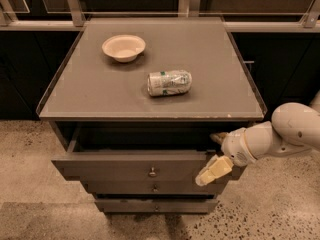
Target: Open top drawer
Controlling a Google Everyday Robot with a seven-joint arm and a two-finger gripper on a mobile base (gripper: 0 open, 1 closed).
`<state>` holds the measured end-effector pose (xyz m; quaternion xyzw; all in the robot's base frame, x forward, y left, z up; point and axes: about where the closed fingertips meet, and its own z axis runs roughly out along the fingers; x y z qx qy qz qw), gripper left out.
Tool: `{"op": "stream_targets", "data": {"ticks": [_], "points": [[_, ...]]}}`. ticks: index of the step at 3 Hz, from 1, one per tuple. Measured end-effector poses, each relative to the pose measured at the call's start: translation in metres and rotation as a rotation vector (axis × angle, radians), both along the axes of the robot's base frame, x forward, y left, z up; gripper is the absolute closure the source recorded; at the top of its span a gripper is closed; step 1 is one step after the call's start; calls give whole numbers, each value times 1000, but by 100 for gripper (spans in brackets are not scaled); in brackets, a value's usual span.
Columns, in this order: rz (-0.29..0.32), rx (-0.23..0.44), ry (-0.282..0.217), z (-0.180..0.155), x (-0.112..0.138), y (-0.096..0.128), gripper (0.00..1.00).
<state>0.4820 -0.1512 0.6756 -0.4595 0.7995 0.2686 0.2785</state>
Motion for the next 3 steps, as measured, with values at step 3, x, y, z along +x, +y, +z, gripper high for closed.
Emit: {"op": "stream_targets", "data": {"ticks": [3], "points": [[-42,29,73,-16,-20,-7,0]]}}
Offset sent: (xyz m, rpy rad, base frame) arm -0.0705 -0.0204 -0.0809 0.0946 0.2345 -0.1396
